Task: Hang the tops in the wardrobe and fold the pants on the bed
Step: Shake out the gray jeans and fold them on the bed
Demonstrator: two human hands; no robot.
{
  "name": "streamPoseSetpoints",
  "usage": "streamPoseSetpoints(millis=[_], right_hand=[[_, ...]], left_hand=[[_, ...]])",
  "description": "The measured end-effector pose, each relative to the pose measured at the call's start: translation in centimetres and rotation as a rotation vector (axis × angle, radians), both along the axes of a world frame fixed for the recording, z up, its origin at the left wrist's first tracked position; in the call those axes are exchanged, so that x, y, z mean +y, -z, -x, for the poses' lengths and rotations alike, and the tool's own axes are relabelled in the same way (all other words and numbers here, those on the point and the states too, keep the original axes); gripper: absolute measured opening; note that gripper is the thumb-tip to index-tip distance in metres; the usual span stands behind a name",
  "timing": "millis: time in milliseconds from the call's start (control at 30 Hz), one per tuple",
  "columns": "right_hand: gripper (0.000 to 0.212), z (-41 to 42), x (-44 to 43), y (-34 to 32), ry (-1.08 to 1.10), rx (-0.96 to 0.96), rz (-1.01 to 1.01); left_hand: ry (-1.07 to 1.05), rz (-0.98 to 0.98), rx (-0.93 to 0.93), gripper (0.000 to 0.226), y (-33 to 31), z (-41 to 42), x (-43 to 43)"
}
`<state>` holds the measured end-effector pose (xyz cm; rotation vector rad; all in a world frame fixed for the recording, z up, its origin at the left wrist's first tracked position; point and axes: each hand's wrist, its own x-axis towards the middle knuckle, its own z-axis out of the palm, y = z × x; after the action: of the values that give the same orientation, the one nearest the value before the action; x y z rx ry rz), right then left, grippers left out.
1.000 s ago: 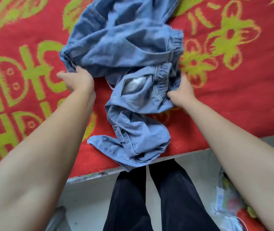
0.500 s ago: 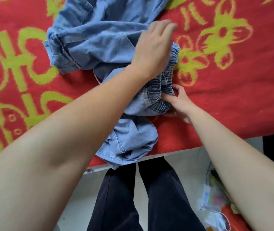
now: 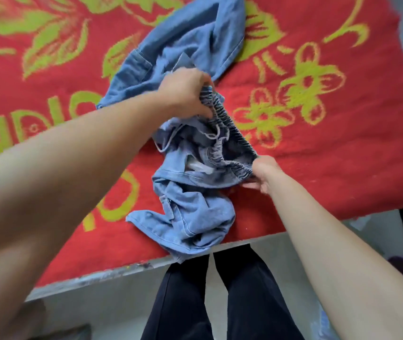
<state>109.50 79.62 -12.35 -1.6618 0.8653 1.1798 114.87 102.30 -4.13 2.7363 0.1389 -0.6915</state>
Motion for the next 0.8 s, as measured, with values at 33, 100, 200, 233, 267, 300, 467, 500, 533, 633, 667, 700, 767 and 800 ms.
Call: streamPoseSetpoints(millis=[33, 100, 200, 233, 267, 300, 467, 500, 533, 633, 667, 700, 767, 800], right_hand=[[0.030, -0.9, 0.4, -1.2, 0.054, -0.102, 0.042], [0.034, -3.1, 1.3, -4.8, 0.054, -0.298, 0.122], [0.033, -7.0, 2.4, -13.0, -0.183, -0.653, 0.221], [0.034, -8.3, 2.8, -16.3, -0.304, -0.798, 0.236], [0.039, -9.2, 3.2, -19.9, -0.430, -0.941, 0.228], [0.055, -9.8, 3.6, -23.7, -0.560, -1.066, 0.220], [0.095, -11.0, 4.8, -40.4, -1.088, -1.486, 0.273], [0.080, -11.4, 4.9, -43.1, -1.136, -1.542, 0.311], [0.062, -11.8, 5.2, -45.7, -1.154, -1.602, 0.367], [0.030, -12.6, 6.1, -52.5, -1.168, -1.783, 0.585], [0.027, -12.7, 6.4, -54.7, -1.164, -1.838, 0.637], [0.025, -12.7, 6.7, -56.7, -1.154, -1.900, 0.676], [0.020, -12.5, 7.1, -60.5, -1.113, -2.015, 0.764], [0.018, -12.3, 7.2, -62.2, -1.085, -2.064, 0.815]], left_hand=[[-0.034, -0.016, -0.004, 0.058, -2.4, 0.0, 1.4], [-0.086, -0.074, -0.049, 0.049, -7.4, 0.1, 4.2], [-0.171, -0.169, -0.198, 0.037, -15.5, 0.8, 7.8], [-0.207, -0.190, -0.260, 0.038, -18.4, 1.3, 8.8], [-0.232, -0.220, -0.327, 0.040, -21.3, 1.9, 9.7], [-0.237, -0.259, -0.390, 0.042, -24.2, 2.5, 10.4], [-0.170, -0.419, -0.623, 0.036, -38.6, 4.9, 12.5], [-0.175, -0.455, -0.654, 0.036, -41.2, 5.2, 12.9], [-0.181, -0.492, -0.682, 0.038, -43.8, 5.6, 13.2], [-0.181, -0.581, -0.821, 0.039, -50.2, 6.6, 14.0], [-0.172, -0.612, -0.865, 0.037, -52.0, 6.8, 14.2], [-0.159, -0.655, -0.899, 0.033, -53.7, 6.9, 14.4], [-0.129, -0.757, -0.957, 0.023, -56.8, 7.2, 14.5], [-0.117, -0.796, -0.976, 0.017, -58.2, 7.5, 14.6]])
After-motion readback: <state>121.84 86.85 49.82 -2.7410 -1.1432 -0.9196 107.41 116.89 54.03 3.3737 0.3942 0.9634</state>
